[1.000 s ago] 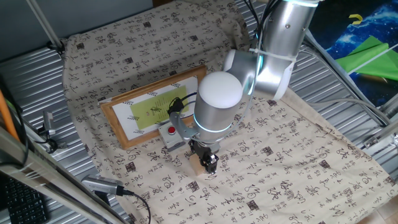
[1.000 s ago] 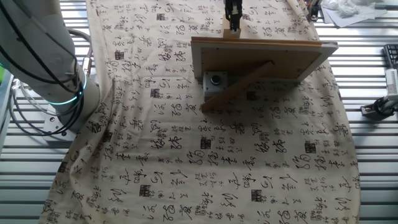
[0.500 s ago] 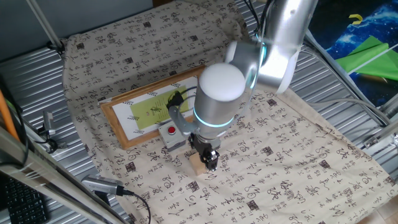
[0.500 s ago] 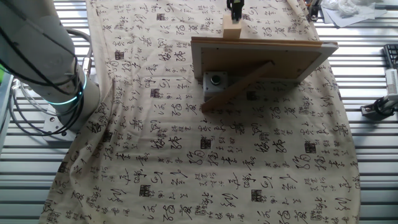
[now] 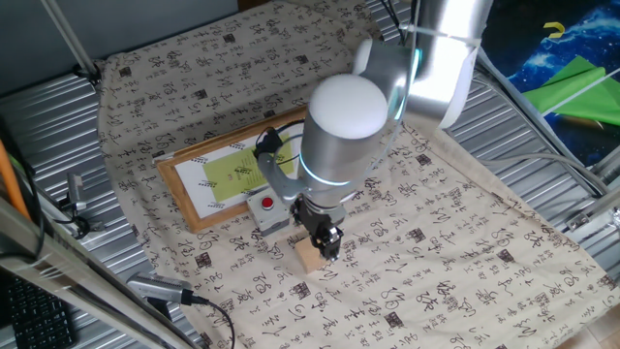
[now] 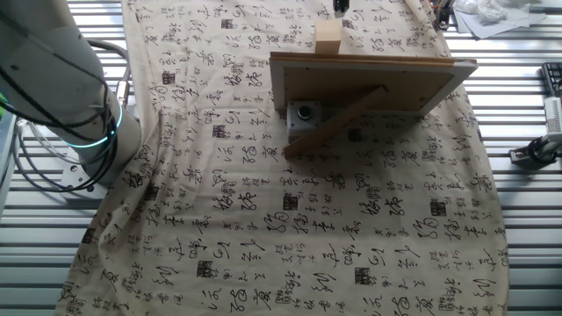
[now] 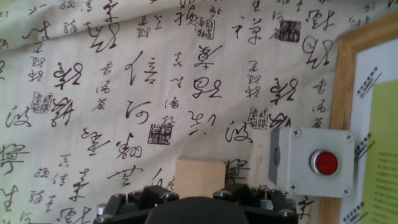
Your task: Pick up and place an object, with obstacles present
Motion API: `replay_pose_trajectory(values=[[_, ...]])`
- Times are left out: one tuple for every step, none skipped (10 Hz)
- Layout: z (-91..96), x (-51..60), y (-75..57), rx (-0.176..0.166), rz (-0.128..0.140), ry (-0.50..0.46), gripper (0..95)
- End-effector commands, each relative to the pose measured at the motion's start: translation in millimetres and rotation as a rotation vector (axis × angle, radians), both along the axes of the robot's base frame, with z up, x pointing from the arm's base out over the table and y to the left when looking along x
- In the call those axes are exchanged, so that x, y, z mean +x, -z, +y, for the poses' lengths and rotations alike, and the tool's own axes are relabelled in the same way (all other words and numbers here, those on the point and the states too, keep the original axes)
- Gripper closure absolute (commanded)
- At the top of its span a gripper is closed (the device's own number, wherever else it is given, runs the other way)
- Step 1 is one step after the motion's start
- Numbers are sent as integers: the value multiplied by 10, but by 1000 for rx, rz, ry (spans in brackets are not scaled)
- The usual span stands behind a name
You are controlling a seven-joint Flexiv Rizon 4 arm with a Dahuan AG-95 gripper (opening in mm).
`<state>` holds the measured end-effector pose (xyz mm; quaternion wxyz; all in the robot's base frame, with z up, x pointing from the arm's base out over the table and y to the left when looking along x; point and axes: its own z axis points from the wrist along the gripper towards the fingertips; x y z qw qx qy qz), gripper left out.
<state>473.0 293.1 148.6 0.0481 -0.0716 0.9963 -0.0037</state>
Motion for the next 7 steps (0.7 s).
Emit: replay_pose_trajectory(values=[[-14, 6, -33, 3, -5, -11, 190], [-12, 13, -38, 5, -6, -12, 190], [-8, 25, -48, 7, -8, -16, 190], [-8, 26, -51, 9, -3, -19, 190], [-8, 26, -51, 9, -2, -20, 190], [-8, 26, -49, 10, 1, -22, 190], [-8, 27, -49, 11, -2, -22, 190]])
